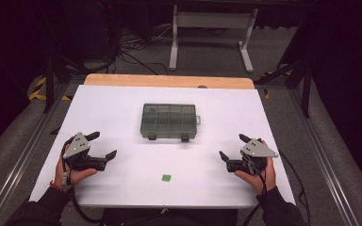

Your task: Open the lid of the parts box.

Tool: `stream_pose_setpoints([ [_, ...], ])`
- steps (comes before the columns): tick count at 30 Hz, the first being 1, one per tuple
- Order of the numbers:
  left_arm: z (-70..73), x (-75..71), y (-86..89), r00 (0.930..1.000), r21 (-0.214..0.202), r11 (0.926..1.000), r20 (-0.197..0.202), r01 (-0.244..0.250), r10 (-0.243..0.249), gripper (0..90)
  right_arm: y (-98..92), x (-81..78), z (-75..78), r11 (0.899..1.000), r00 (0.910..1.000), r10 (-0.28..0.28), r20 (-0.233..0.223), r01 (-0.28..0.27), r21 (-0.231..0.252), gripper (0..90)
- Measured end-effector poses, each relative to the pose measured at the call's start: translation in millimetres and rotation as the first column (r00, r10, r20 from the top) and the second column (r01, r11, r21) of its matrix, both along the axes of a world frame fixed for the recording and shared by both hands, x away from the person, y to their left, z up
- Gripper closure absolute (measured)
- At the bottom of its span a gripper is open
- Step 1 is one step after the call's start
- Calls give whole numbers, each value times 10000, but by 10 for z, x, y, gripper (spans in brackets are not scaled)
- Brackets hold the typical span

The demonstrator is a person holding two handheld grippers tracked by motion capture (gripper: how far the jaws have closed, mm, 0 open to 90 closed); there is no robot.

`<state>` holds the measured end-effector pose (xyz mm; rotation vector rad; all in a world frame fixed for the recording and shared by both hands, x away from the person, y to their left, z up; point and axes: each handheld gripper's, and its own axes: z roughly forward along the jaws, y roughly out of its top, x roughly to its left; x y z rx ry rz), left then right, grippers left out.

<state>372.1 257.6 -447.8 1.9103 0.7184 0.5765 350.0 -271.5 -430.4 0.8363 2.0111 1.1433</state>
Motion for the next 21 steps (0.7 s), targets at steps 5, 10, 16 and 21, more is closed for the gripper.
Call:
stream_pose_setpoints([
  [5, -16, 24, -23, 9998, 135, 9999, -166, 58, -56, 65, 5, 29, -11, 10000, 9998, 26, -183, -26, 43, 75],
  [10, -26, 79, -55, 9996, 303, 9994, -258, 135, -127, 82, 26, 75, -5, 9998, 9989, 157, -435, -150, 146, 102],
  [16, -10, 209, -165, 9970, 429, 9988, -756, 219, -187, 95, 117, 254, 40, 9983, 9928, 467, -1106, -426, 391, 148],
  [21, 23, 426, -420, 9931, 1041, 9939, -1154, 349, -228, 183, 377, 500, 80, 9925, 9792, 1221, -1621, -1190, 286, 234],
])
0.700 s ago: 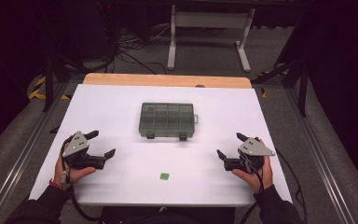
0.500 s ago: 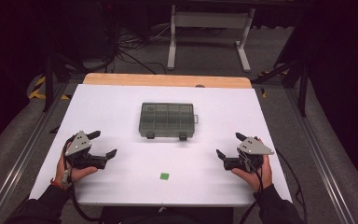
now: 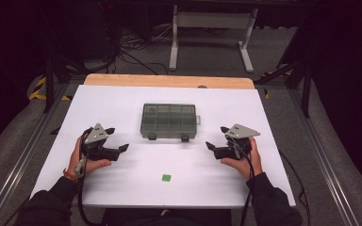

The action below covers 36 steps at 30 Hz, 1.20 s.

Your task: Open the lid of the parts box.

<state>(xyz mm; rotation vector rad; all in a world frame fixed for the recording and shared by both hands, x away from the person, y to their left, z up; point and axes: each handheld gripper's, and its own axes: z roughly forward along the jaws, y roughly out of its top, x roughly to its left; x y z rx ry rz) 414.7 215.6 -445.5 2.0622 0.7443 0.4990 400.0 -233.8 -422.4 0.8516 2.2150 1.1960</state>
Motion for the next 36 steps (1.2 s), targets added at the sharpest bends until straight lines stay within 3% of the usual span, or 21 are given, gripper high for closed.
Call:
stream_pose_setpoints([
  [3, -3, 129, -131, 9998, 25, 9998, 22, 216, -216, 254, 191, 137, -12, 9997, 9999, 110, -127, -112, -213, 340],
  [4, -12, 191, -173, 9996, 11, 9997, -183, 227, -227, 291, 243, 179, -27, 9992, 9990, 370, -265, -374, -131, 374],
  [7, -46, 308, -253, 9986, -26, 9998, -482, 199, -200, 313, 388, 305, -108, 9966, 9960, 559, -701, -599, -563, 380],
  [12, -96, 415, -333, 9958, 78, 9996, -884, 256, -248, 386, 462, 437, -157, 9976, 9915, 644, -1128, -670, -197, 431],
  [14, -113, 450, -344, 9938, -125, 9994, -1066, 316, -327, 394, 495, 476, -172, 9974, 9912, 629, -1165, -666, -281, 433],
  [24, -136, 489, -429, 9906, -265, 9973, -1164, 688, -714, 414, 490, 536, -264, 9987, 9856, 397, -1644, -445, -255, 474],
  [27, -141, 494, -464, 9901, -197, 9970, -1174, 753, -771, 421, 502, 533, -283, 9986, 9849, 407, -1683, -456, -253, 517],
  [31, -139, 498, -463, 9896, -191, 9968, -1203, 776, -794, 430, 524, 511, -274, 9981, 9874, 429, -1523, -492, -376, 509],
  [36, -139, 491, -457, 9882, -210, 9961, -1250, 861, -881, 437, 503, 475, -272, 9975, 9851, 534, -1633, -602, -371, 502],
])
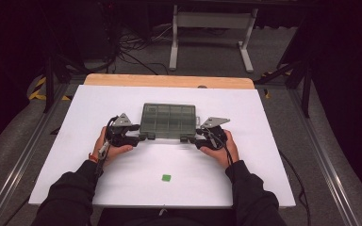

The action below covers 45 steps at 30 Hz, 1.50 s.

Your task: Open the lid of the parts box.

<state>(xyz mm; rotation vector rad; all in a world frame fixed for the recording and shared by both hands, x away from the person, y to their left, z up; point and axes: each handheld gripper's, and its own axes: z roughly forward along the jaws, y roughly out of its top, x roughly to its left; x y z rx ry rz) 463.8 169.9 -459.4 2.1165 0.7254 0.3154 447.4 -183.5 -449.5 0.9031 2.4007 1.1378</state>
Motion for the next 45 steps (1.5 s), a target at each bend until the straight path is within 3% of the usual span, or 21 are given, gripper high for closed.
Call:
stream_pose_setpoints([
  [5, 0, -2, -2, 10000, 85, 9999, 19, 75, -76, 437, -31, -4, 19, 9999, 9999, -44, 118, 42, 129, 534],
  [9, -2, -4, -7, 10000, 138, 9999, 21, 85, -85, 445, -15, -3, 7, 9999, 9999, 1, 156, 0, -115, 560],
  [11, -2, -3, -5, 9999, 186, 9998, 39, 107, -108, 448, -21, -1, 1, 10000, 9999, 23, 111, -22, -95, 615],
  [19, 8, -7, 2, 9999, 214, 9997, 91, 67, -69, 456, -36, -17, 16, 9997, 9999, -44, 160, 48, -228, 570],
  [28, -11, -5, -11, 9998, 396, 9990, -5, 190, -190, 522, -55, -36, 44, 10000, 9996, 94, 257, -94, -1, 624],
  [45, -12, -7, -12, 9999, 392, 9991, 26, 158, -159, 522, -30, -37, 43, 9998, 9998, 13, 182, -9, -195, 629],
])
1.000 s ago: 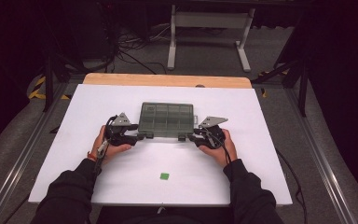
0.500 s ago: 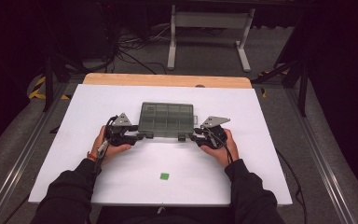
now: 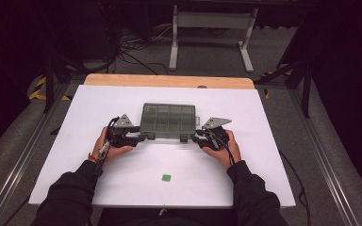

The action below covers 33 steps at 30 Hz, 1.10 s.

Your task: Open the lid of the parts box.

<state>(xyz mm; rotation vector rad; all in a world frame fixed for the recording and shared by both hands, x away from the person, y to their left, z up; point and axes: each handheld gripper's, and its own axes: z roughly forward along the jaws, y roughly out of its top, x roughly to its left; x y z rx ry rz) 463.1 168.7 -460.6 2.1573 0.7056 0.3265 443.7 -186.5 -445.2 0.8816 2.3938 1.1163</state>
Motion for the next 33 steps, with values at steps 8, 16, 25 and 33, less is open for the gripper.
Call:
stream_pose_setpoints([
  [8, 1, 0, 0, 10000, 22, 10000, 27, -26, 26, 519, 7, 8, -13, 10000, 10000, -16, -13, 16, -43, 625],
  [16, 2, -1, -4, 10000, 85, 10000, 60, -16, 16, 525, -1, 6, -8, 10000, 10000, -56, -11, 56, 47, 636],
  [25, 0, 1, 3, 9999, 41, 9999, 45, -145, 144, 536, 14, -16, 15, 10000, 9998, -35, 181, 35, 26, 692],
  [33, 37, -12, 46, 9997, 53, 9998, 145, -187, 186, 624, 3, -26, 31, 10000, 9995, -65, 313, 63, 76, 732],
])
